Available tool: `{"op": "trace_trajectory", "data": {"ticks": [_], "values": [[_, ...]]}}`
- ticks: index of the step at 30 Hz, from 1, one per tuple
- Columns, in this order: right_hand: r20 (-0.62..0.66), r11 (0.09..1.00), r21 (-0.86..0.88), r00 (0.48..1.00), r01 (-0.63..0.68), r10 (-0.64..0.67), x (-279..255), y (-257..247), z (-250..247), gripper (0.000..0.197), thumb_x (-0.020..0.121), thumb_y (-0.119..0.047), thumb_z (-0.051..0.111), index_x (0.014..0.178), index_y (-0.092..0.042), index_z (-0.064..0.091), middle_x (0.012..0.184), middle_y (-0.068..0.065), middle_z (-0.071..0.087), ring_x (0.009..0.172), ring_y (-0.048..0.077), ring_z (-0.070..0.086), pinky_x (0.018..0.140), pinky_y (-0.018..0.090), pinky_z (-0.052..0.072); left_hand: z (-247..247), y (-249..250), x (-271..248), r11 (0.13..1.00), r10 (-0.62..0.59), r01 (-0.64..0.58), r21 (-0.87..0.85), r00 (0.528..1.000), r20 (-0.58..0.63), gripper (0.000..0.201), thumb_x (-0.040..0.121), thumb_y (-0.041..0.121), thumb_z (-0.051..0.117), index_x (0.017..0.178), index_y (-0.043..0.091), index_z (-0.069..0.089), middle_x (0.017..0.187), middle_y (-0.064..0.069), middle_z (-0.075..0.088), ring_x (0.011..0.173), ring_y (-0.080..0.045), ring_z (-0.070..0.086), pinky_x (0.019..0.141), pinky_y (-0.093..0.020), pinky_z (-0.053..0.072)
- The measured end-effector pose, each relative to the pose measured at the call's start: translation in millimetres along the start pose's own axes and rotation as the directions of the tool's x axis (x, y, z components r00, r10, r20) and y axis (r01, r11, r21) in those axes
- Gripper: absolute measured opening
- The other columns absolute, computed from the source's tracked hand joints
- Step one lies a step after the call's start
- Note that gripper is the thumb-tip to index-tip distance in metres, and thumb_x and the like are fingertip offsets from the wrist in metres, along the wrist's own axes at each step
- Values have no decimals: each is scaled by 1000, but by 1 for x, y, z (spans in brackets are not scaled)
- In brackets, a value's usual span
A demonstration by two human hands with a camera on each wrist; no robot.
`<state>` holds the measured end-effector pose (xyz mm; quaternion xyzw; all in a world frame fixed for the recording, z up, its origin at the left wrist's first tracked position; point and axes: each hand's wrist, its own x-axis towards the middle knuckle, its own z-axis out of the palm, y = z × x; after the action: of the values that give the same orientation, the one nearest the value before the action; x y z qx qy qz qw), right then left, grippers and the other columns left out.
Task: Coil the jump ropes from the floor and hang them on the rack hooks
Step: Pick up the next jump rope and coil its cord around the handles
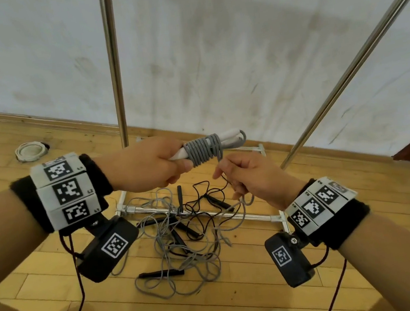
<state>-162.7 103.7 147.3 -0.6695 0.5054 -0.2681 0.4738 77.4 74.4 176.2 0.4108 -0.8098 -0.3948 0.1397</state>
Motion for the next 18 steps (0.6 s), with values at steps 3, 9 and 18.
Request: {"op": "trace_trajectory", "data": {"ticks": [3,9,18], "values": [[73,996,86,997,-19,13,-1,4,-4,21,101,-18,51,103,-18,73,70,-1,61,76,18,66,84,42,59,0,2,-3,999,-6,5,42,1000,26,17,100,27,52,84,22,55,58,10,59,52,-5,53,54,-24,45],[121,998,-1,990,69,-69,-2,14,-16,19,96,-3,58,105,-12,72,91,6,76,92,22,72,84,33,57,0,7,-7,1000,-11,9,16,994,110,21,100,25,52,97,5,57,59,5,58,52,-10,52,53,-22,44],[180,840,-539,983,68,35,2,18,-17,49,93,-54,52,88,-10,71,82,-4,68,79,16,63,78,40,52,2,14,-17,1000,15,-20,12,959,282,17,100,22,53,89,10,55,62,5,57,55,-9,53,54,-21,45]]}}
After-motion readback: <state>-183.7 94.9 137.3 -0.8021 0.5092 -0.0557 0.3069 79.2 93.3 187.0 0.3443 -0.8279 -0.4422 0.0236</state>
